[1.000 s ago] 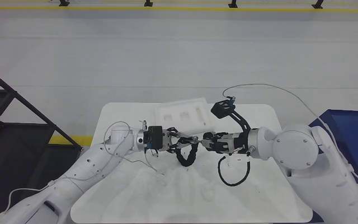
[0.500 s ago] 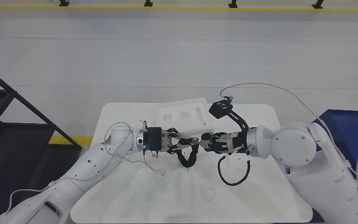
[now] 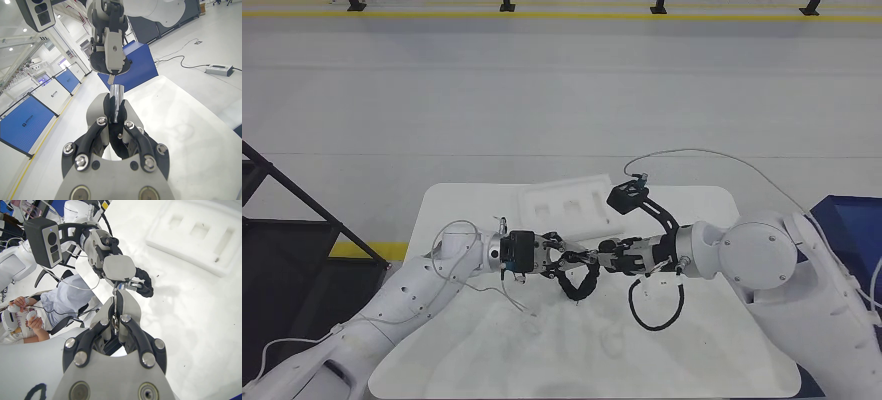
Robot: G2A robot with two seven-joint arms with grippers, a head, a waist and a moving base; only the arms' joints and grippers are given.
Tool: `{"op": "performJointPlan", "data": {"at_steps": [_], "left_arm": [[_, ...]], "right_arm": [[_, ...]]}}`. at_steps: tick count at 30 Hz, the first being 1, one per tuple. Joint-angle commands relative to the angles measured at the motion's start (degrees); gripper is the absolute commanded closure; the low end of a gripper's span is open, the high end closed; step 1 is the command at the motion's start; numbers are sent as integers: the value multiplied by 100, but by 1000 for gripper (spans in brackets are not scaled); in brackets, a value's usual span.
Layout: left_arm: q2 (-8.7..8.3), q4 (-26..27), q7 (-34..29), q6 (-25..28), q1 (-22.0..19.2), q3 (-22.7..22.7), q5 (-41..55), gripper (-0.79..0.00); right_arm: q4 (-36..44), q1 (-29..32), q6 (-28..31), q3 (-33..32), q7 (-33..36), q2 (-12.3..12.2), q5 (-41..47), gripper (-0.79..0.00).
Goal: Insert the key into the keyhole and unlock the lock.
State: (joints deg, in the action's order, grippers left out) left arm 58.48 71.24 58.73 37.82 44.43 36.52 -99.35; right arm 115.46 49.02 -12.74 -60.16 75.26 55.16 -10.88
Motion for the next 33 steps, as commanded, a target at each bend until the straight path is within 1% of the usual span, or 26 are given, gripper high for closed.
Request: {"op": "performJointPlan", "data": {"at_steps": [1,6,11,21,33], "left_arm": [[3,-22,-1,-12,3,16,-19,0],[2,6,5,-104,13,59,-179,0],[-9,54,5,-176,35,102,-352,0],[-23,165,46,-170,81,133,-625,0],[-2,150,31,-106,105,165,-672,0]], "right_arm": [[-18,-53,-5,14,206,-8,32,0],[-64,-233,0,92,548,-13,77,0],[-144,-467,-45,312,838,10,67,0],[-301,-649,-66,590,663,52,-89,0],[-313,-678,-163,636,683,31,-208,0]]}}
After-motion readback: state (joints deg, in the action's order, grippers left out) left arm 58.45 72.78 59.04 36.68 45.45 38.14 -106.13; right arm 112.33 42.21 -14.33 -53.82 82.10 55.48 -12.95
